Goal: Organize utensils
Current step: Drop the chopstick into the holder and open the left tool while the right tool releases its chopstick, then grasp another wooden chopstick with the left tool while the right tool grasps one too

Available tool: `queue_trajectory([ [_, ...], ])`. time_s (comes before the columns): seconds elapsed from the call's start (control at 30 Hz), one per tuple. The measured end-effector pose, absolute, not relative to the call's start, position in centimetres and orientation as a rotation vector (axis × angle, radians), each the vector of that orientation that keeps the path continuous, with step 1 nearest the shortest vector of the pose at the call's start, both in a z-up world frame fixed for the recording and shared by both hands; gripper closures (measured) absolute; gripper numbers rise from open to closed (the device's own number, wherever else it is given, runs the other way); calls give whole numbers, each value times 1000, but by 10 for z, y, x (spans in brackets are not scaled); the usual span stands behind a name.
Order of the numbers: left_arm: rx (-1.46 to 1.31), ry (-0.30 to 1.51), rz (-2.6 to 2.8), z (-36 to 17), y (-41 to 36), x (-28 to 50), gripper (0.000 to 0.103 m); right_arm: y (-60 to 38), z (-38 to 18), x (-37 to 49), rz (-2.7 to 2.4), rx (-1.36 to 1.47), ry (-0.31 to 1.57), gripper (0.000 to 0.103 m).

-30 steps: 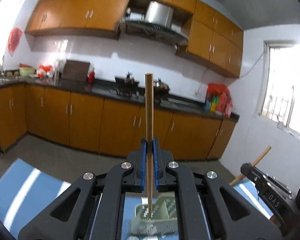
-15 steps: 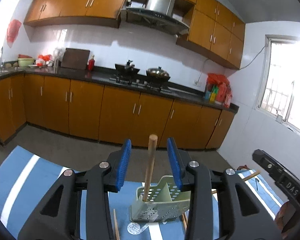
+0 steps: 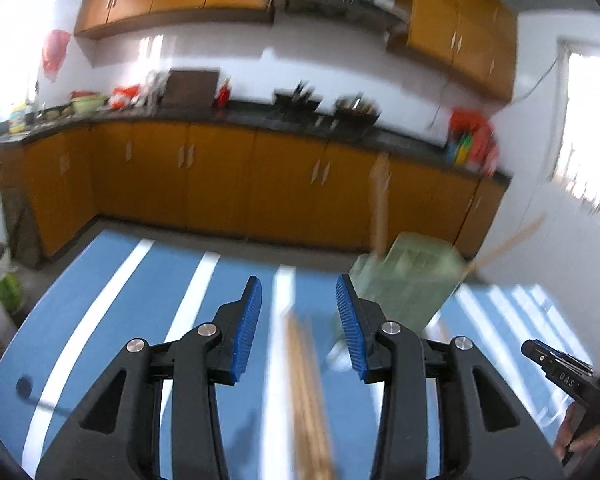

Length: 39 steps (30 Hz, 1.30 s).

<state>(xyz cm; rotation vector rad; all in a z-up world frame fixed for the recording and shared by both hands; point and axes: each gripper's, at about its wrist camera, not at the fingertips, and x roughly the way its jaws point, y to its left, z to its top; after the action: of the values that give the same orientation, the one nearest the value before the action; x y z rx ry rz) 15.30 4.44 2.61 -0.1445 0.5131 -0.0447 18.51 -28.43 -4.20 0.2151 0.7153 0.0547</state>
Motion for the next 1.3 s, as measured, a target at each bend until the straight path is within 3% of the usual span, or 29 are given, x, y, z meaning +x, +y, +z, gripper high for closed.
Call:
queue_trajectory([
  [0.1,-133,607,-20,-9,52,145,63,-275,-87,184,83,222,837,88],
  [0.27,-164,706,-15,-44,58,134,63,-256,-115,178,85,208,893,89],
  [0.5,-171,760,-60,-62,52,133,67,-252,-113,180,24,88,880,95],
  [1.0,-100,888,-146,-95,18,149,85,-269,-114,179,-42,98,863,95],
  [1.3,-55,885,-103,-93,11,156,86,-260,-115,179,-13,74,864,90],
])
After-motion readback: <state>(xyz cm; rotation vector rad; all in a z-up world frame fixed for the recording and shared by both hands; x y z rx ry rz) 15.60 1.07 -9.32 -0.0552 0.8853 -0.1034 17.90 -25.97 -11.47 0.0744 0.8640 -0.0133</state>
